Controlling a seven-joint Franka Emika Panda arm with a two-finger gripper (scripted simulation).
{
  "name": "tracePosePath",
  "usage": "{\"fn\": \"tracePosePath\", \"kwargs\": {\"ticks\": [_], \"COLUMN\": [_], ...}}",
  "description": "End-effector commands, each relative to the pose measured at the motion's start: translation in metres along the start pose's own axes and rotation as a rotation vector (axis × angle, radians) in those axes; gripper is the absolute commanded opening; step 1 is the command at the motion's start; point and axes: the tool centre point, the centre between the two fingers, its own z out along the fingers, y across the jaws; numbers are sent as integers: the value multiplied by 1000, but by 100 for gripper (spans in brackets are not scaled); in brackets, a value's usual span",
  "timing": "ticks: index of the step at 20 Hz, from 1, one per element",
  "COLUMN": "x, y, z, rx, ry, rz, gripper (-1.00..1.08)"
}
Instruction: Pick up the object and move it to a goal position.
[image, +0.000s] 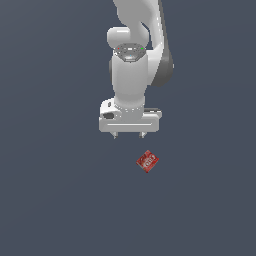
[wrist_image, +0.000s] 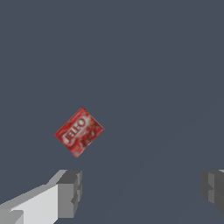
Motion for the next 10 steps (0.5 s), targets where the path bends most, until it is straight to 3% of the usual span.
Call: {"fn": "tracePosePath", "kwargs": {"ticks": [1, 10], "x": [0, -9], "y": [0, -28], "z": [0, 21], "rx": [0, 19], "ry": [0, -34], "rz": [0, -53], "gripper": [100, 100]}}
